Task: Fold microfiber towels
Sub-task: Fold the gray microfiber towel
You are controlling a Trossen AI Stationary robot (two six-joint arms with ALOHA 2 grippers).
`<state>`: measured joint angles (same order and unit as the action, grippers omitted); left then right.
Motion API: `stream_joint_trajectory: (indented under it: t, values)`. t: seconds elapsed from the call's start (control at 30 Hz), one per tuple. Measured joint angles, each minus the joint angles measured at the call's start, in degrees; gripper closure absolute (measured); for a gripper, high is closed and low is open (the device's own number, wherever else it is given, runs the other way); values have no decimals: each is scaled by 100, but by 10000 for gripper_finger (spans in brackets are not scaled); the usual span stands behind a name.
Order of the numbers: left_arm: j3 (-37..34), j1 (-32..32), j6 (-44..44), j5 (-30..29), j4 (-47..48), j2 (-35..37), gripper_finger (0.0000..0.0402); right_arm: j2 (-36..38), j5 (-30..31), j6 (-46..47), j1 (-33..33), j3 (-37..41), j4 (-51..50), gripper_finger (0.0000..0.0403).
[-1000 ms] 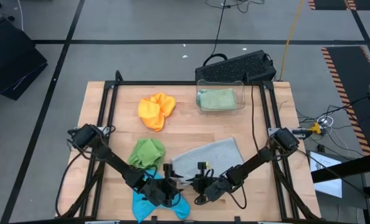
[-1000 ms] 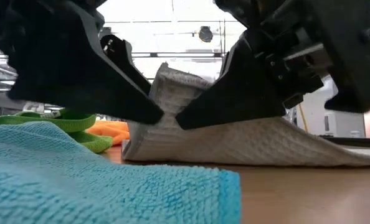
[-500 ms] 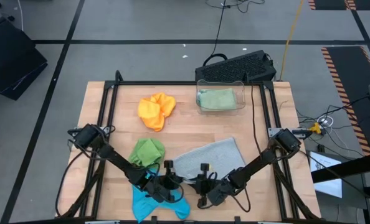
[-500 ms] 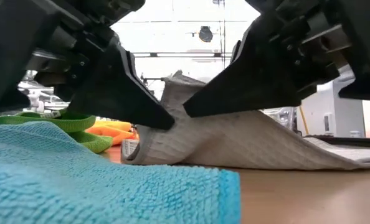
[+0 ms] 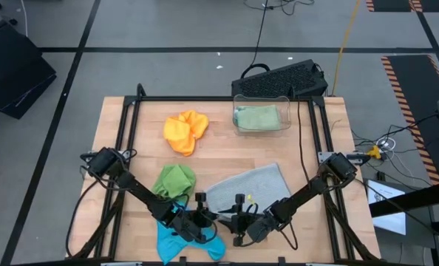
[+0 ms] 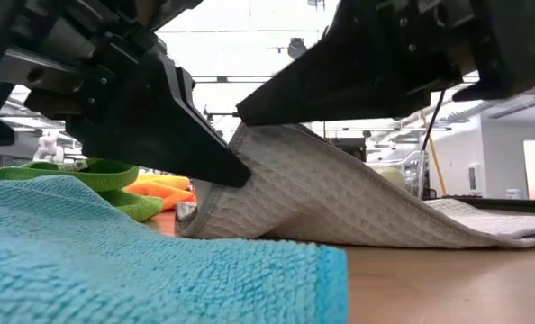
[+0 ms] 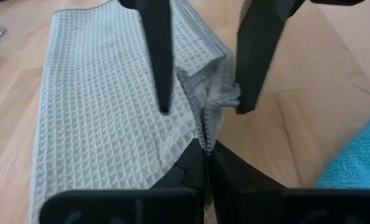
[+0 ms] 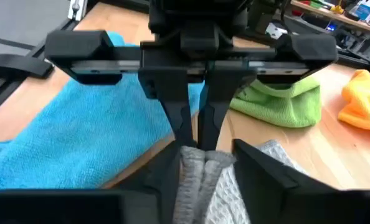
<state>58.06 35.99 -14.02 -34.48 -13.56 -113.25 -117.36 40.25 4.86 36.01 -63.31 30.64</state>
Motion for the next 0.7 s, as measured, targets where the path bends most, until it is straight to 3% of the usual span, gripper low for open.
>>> stream_joint_trajectory:
  t: [0.17,0.33,0.57,0.7]
  values:
    - [0,-2,-12,2,-1,0,387,0,-122,0,0,0,-92,347]
    - [0,-2,-26,49,0,0,392,0,-83,37,0,0,-92,383]
    - [0,3,-176,146,-26,0,358,0,-132,42,23,0,-93,396]
    - [18,86,-33,232,-171,0,301,149,-220,145,123,0,-363,397]
